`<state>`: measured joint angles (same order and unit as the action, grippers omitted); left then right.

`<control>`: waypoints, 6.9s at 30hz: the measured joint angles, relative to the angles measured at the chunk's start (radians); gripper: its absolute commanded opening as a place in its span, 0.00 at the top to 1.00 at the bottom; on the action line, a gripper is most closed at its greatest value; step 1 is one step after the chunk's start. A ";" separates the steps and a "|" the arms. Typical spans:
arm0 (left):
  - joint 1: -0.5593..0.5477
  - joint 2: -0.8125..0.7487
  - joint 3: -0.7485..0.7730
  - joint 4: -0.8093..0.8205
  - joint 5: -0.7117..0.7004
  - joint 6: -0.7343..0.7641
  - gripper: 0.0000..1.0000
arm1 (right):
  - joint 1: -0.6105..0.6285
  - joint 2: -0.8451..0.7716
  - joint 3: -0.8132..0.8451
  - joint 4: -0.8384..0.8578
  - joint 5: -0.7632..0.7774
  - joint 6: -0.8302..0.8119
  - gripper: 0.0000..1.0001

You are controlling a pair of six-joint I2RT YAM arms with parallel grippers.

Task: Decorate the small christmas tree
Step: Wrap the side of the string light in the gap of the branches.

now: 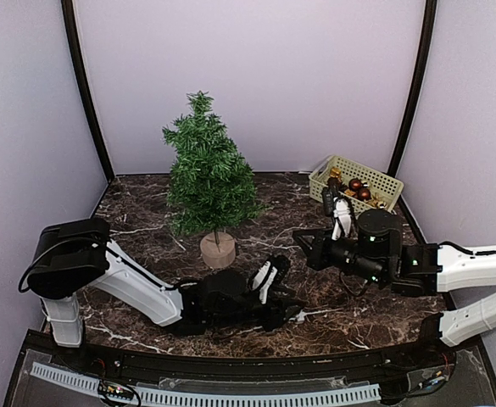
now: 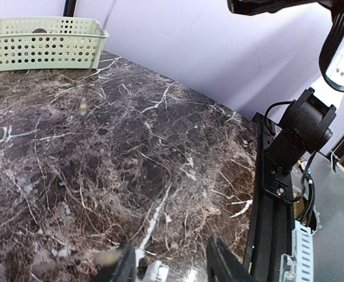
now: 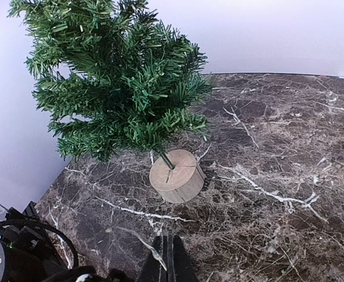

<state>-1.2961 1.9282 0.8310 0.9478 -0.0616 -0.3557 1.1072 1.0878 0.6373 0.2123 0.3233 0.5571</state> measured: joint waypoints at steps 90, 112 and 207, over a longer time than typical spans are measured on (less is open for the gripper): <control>0.473 -0.862 0.029 -1.227 -0.019 0.154 1.00 | 0.090 0.200 0.318 -0.217 0.106 -0.036 1.00; 0.521 -0.770 0.055 -1.179 0.028 0.187 1.00 | 0.006 0.196 0.279 -0.222 0.118 0.021 1.00; 0.541 -0.816 0.004 -1.164 0.103 -0.005 1.00 | -0.232 -0.051 0.161 -0.391 -0.184 0.069 1.00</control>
<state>-0.7555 1.1122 0.8349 -0.2157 0.0414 -0.3607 0.8757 1.0370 0.7979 -0.1783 0.1394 0.6266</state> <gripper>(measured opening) 0.023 0.004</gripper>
